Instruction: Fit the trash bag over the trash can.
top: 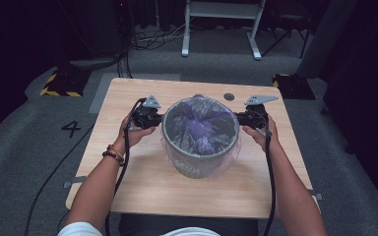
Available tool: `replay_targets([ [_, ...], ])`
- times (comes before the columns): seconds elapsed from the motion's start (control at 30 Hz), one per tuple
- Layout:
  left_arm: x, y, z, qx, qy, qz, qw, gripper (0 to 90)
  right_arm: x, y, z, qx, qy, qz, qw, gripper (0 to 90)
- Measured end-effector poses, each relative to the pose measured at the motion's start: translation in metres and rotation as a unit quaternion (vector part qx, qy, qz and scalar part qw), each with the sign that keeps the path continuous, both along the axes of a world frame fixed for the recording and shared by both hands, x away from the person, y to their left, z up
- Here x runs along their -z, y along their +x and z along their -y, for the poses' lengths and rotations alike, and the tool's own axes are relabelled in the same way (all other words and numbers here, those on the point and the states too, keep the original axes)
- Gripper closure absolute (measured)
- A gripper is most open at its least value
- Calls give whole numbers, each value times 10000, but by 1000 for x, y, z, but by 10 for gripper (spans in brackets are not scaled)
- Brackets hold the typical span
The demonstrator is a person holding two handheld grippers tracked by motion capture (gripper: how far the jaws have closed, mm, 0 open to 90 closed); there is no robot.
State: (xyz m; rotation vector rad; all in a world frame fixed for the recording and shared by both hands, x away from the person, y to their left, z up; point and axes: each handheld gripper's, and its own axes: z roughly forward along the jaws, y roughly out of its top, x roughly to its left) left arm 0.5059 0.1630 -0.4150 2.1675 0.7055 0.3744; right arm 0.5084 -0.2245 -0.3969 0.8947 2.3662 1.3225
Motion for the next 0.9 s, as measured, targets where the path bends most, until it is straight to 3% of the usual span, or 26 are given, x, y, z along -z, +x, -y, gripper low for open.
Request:
replay_targets([
  [0.07,0,-6,-2,-55,-26,79,10000,900,1,-2,1,3,16,3,10000,899],
  [0.1,-1,-10,-7,-188,-196,148,9995,900,1,-6,3,13,6,83,10000,856],
  [0.17,-3,-17,-14,-224,-294,227,9991,900,-1,-10,6,102,-31,179,9998,816],
  [0.27,-6,-25,-20,-232,-303,322,9988,888,-3,-15,12,74,77,261,9996,789],
  [0.3,-8,-32,-26,-325,-273,390,9983,799,-5,-21,19,183,68,353,9992,707],
  [0.37,-10,-40,-34,-307,-297,451,9981,770,-7,-27,26,237,113,452,9986,624],
  [0.4,-10,-40,-34,-307,-297,451,9981,734,-7,-27,26,237,113,452,9986,624],
  [0.43,-11,-44,-38,-281,-357,459,9979,639,-10,-35,35,322,52,541,9980,542],
  [0.53,-13,-55,-44,-343,-167,536,9978,488,-11,-42,42,237,62,604,9979,504],
  [0.57,-14,-60,-47,-146,-274,448,9985,488,-11,-46,46,138,93,600,9981,488],
  [0.63,-12,-71,-46,149,-306,441,9984,393,-10,-58,54,-123,104,640,9978,426],
  [0.67,-12,-71,-46,149,-306,441,9984,350,-9,-63,55,-271,143,634,9975,399],
  [0.7,-12,-78,-42,436,-327,323,9980,323,-7,-68,56,-424,177,627,9970,382],
  [0.83,-10,-88,-34,670,-445,356,9961,259,-1,-82,53,-710,109,635,9954,299],
  [0.9,-6,-95,-25,823,-565,356,9944,179,6,-95,45,-1026,96,685,9923,245],
])
